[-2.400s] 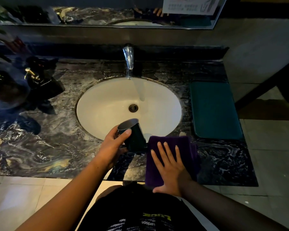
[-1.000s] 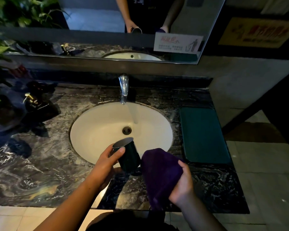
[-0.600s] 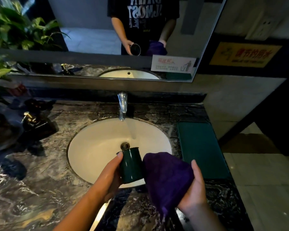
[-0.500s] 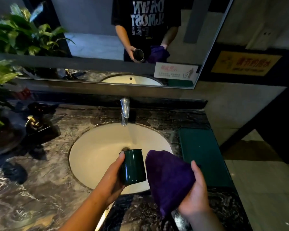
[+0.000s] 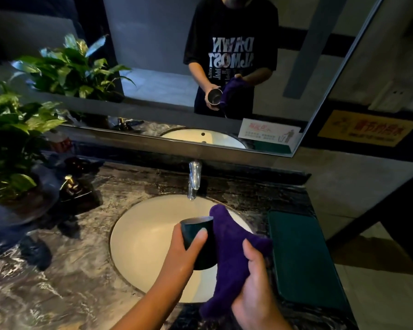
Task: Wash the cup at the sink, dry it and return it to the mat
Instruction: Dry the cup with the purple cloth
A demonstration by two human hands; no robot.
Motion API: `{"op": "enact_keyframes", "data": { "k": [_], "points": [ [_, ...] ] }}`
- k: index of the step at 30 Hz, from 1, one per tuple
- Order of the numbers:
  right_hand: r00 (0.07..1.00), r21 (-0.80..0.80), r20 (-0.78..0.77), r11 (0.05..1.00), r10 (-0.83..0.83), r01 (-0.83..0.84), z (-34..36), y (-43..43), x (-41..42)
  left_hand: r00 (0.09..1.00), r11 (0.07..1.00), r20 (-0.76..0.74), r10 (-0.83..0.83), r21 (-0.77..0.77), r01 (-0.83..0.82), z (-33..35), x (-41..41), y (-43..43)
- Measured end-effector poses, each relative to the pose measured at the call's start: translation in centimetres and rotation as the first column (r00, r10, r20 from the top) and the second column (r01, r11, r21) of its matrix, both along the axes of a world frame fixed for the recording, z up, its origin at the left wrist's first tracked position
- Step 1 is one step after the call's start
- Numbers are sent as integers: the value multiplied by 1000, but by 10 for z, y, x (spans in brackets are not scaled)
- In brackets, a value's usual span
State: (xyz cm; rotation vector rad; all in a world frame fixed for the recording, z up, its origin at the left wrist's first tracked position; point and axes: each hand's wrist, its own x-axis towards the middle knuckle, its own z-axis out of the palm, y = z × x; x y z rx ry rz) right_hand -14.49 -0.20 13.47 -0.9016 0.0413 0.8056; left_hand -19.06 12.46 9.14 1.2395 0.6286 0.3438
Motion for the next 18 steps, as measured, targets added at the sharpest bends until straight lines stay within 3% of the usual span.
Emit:
{"op": "enact_keyframes", "data": {
  "k": [6,18],
  "points": [
    [1000,-40,5,999,22,-22,2,6,-2,1000,992,-17,10,125,-8,5,-5,1],
    [998,-1,19,999,54,-54,2,0,6,991,989,19,-130,-72,131,12,-9,1]
  ]
}}
